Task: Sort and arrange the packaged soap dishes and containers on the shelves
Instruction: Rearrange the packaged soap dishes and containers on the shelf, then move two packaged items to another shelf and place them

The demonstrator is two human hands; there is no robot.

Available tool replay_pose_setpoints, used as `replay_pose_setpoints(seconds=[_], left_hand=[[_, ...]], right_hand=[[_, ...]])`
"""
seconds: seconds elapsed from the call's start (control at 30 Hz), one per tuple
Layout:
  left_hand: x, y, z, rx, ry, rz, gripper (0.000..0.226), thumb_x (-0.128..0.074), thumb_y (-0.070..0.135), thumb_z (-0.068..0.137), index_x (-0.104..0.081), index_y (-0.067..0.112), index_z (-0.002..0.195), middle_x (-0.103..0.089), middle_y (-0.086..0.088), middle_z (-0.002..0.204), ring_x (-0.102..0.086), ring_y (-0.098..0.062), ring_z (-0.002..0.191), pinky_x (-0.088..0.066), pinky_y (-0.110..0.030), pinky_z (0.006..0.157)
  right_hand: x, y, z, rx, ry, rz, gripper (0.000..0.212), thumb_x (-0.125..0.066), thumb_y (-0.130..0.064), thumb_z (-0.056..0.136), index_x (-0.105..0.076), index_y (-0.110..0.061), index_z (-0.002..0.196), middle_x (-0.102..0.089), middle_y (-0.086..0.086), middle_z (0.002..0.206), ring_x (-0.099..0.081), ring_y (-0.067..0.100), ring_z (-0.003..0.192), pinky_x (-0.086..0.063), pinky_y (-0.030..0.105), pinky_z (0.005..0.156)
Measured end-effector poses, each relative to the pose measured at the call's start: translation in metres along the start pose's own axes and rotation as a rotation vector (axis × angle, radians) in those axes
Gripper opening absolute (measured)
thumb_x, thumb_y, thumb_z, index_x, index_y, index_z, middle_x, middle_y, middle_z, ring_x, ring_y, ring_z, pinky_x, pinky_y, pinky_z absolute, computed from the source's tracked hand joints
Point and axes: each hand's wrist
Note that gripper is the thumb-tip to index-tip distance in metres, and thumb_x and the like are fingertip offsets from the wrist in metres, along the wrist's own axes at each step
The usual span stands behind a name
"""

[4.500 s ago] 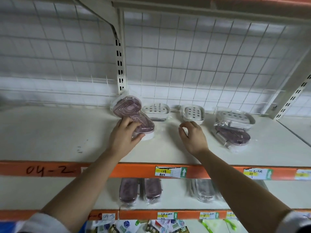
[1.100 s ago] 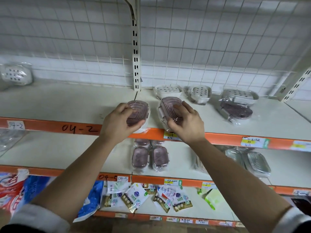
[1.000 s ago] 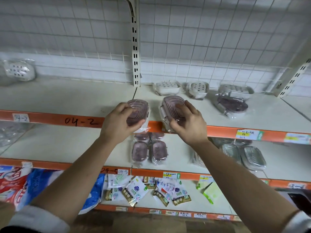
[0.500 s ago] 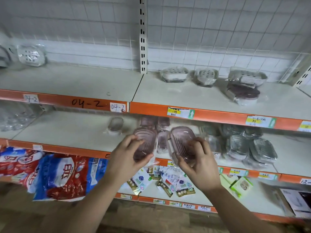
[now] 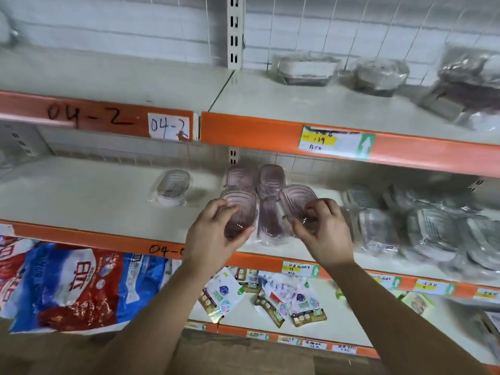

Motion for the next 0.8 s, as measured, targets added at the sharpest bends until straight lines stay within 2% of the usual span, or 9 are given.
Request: replay_pose_setpoints(seconds=[0.1, 0.23, 0.33, 0.43, 0.5, 0.63, 0.7, 0.8], left_hand=[[-0.028, -0.019, 0.016, 0.018, 0.094, -0.043, 0.063, -0.061, 0.063, 0.079, -0.071, 0.012, 0.112, -0.061, -0.005, 0.119, -0.063, -0.020, 0.103, -0.055, -0.031, 0.083], [-0.053, -0.038, 0.031, -0.009, 0.164, -0.069, 0.055, -0.071, 0.056, 0.076, -0.073, 0.012, 0.108, -0.063, -0.004, 0.113, -0.063, -0.019, 0.101, -0.054, -0.030, 0.081], [-0.064, -0.051, 0.037, -0.022, 0.203, -0.076, 0.059, -0.061, 0.063, 0.077, -0.073, 0.013, 0.106, -0.063, -0.002, 0.112, -0.063, -0.017, 0.100, -0.052, -0.027, 0.081], [-0.072, -0.058, 0.043, -0.050, 0.222, -0.088, 0.060, -0.060, 0.063, 0.077, -0.074, 0.012, 0.105, -0.063, -0.004, 0.110, -0.064, -0.018, 0.098, -0.054, -0.028, 0.081], [-0.076, -0.062, 0.048, -0.064, 0.229, -0.075, 0.061, -0.059, 0.063, 0.077, -0.073, 0.011, 0.106, -0.063, -0.004, 0.109, -0.063, -0.016, 0.097, -0.054, -0.027, 0.080], [-0.087, -0.070, 0.059, -0.059, 0.223, -0.064, 0.060, -0.060, 0.062, 0.078, -0.072, 0.012, 0.110, -0.062, -0.003, 0.112, -0.061, -0.015, 0.100, -0.052, -0.026, 0.082], [-0.092, -0.073, 0.068, -0.053, 0.212, -0.054, 0.058, -0.064, 0.059, 0.079, -0.071, 0.012, 0.111, -0.061, -0.004, 0.115, -0.060, -0.017, 0.103, -0.051, -0.026, 0.082], [-0.097, -0.077, 0.090, -0.004, 0.139, -0.011, 0.058, -0.064, 0.058, 0.083, -0.067, 0.014, 0.120, -0.058, -0.004, 0.123, -0.061, -0.019, 0.104, -0.052, -0.027, 0.079]], right_hand=[[-0.029, 0.014, 0.031, 0.025, 0.058, 0.006, 0.034, -0.074, -0.040, 0.081, -0.063, -0.014, 0.100, -0.055, 0.004, 0.106, -0.064, 0.029, 0.088, -0.055, 0.044, 0.075], [-0.068, 0.022, 0.074, 0.026, 0.081, 0.018, 0.037, -0.071, -0.042, 0.083, -0.065, -0.011, 0.103, -0.055, 0.011, 0.111, -0.064, 0.034, 0.089, -0.054, 0.045, 0.082], [-0.094, 0.020, 0.105, 0.013, 0.044, -0.058, 0.040, -0.067, -0.045, 0.086, -0.066, -0.011, 0.106, -0.057, 0.015, 0.111, -0.063, 0.037, 0.093, -0.053, 0.043, 0.082], [-0.111, 0.015, 0.129, 0.008, 0.050, -0.102, 0.037, -0.061, -0.043, 0.091, -0.065, -0.011, 0.107, -0.057, 0.019, 0.107, -0.062, 0.040, 0.088, -0.051, 0.040, 0.076], [-0.121, 0.015, 0.137, 0.022, 0.018, -0.154, 0.034, -0.054, -0.040, 0.096, -0.065, -0.011, 0.110, -0.056, 0.020, 0.113, -0.061, 0.040, 0.092, -0.048, 0.037, 0.075], [-0.129, 0.020, 0.137, 0.043, -0.065, -0.214, 0.035, -0.045, -0.037, 0.101, -0.062, -0.012, 0.117, -0.052, 0.017, 0.126, -0.054, 0.041, 0.107, -0.046, 0.042, 0.087], [-0.125, 0.024, 0.132, 0.041, -0.022, -0.178, 0.034, -0.047, -0.035, 0.099, -0.061, -0.010, 0.118, -0.053, 0.017, 0.126, -0.049, 0.041, 0.112, -0.043, 0.045, 0.095], [-0.114, 0.032, 0.121, 0.117, 0.061, -0.124, 0.026, -0.052, -0.026, 0.098, -0.063, -0.007, 0.111, -0.058, 0.015, 0.120, -0.050, 0.038, 0.110, -0.038, 0.044, 0.099]])
Point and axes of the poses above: each hand's wrist, its own z-axis towards the middle knuckle, its own x-axis out of the back of the hand, y = z × x
